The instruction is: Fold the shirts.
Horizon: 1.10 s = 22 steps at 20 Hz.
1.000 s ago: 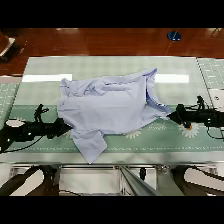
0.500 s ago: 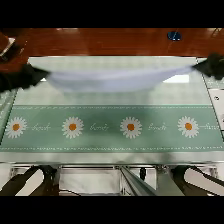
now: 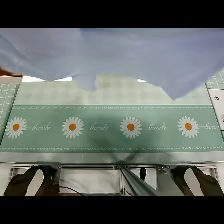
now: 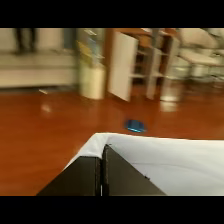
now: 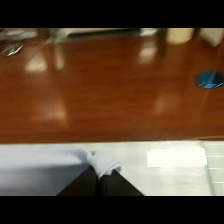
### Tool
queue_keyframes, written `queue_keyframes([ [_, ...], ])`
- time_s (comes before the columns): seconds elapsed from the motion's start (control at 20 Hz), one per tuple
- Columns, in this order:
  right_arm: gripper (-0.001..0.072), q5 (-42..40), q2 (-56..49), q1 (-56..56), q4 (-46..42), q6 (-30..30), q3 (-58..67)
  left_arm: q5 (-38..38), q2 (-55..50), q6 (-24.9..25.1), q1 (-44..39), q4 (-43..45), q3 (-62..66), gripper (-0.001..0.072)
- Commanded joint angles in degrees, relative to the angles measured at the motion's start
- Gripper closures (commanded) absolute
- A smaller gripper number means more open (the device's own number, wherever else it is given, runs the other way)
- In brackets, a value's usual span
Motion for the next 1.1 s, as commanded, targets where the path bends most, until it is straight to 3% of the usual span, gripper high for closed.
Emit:
queue_keyframes([
  [0.0,0.0694,4.44,10.32,0.04,-11.06,4.48,0.92,-3.98,8.7,-5.31,0.02,19.02,3.15,0.0679],
  [0.15,0.0694,7.1,14.01,0.09,-11.76,5.27,0.87,-9.66,13.51,-6.78,-0.09,23.43,2.84,0.0679],
  [0.35,0.0694,8.44,14.38,0.09,-10.91,5.49,-0.52,-9.84,15.96,-8.96,-0.09,28.02,-0.31,0.068],
  [0.6,0.0694,6.23,13.97,0.07,-0.09,4.33,-15.39,-9.33,14.64,-11.74,-0.09,26.71,-16.46,0.068],
  [0.75,0.0695,1.86,9.18,0.07,9.88,-0.92,-26.21,-1.29,11.04,-11.65,-0.09,18.91,-30.32,0.068],
  [0.9,0.0695,-1.4,-0.07,0.09,9.9,-5.2,-32.46,7.93,2.27,-9.07,-0.11,8.5,-40.06,0.0679],
  [1.05,0.0694,-5.07,-13.57,0.09,11.41,-8.96,-33.27,13.97,-10.84,-8.0,-1.92,5.14,-42.01,0.0679],
])
